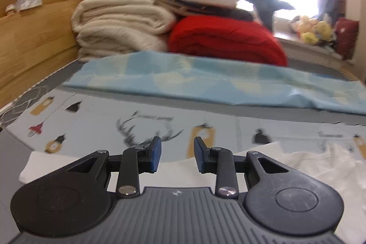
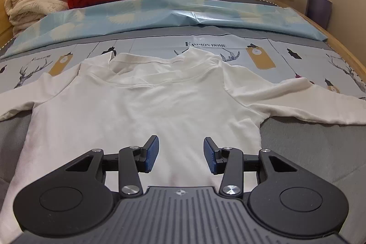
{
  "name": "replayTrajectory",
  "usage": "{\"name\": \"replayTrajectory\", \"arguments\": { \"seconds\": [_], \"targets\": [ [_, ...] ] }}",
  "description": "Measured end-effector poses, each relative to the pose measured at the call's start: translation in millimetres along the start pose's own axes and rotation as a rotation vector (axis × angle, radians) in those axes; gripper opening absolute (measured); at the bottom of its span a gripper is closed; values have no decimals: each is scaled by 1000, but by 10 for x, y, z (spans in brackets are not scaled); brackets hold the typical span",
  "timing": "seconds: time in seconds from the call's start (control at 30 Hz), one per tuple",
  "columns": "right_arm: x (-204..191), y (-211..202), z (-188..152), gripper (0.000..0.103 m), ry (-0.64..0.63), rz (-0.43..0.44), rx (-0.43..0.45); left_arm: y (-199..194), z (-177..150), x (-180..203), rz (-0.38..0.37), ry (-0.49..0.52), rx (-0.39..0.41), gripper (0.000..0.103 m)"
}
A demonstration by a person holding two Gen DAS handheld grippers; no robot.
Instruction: Fold small clothes
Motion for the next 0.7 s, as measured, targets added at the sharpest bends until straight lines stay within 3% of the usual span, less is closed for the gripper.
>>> {"name": "replayTrajectory", "arguments": {
  "seconds": [0.07,0.13,0.3,0.43,0.53,0.63,0.7],
  "targets": [
    [19,-27,28,45,-11,-14,18,186,-91,-47,48,3,-81,33],
    [57,-58,95,45,2,-27,49,271,-77,-112,30,-45,-120,33],
    [101,-71,360,45,100,-70,44,286,75,-305,2,-93,-78,33],
    [-86,-45,759,45,181,0,112,445,16,-526,36,-135,-112,33],
    [-332,41,1033,45,155,72,190,650,-138,-655,53,-153,-182,33],
    [-514,151,1051,45,96,123,228,820,-353,-817,74,-160,-222,33],
    [-537,277,878,45,131,169,176,928,-459,-978,100,-143,-230,33]
  ]
}}
Point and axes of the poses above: each gripper's, at about its wrist camera, not at the fingertips, and y roughly the way its jaws point, x to its right, z to its top, the point moved 6 cm from there along y, roughly the way its jaws point, and after that the axes turned 14 degrees about z, right-handed, at the moved point
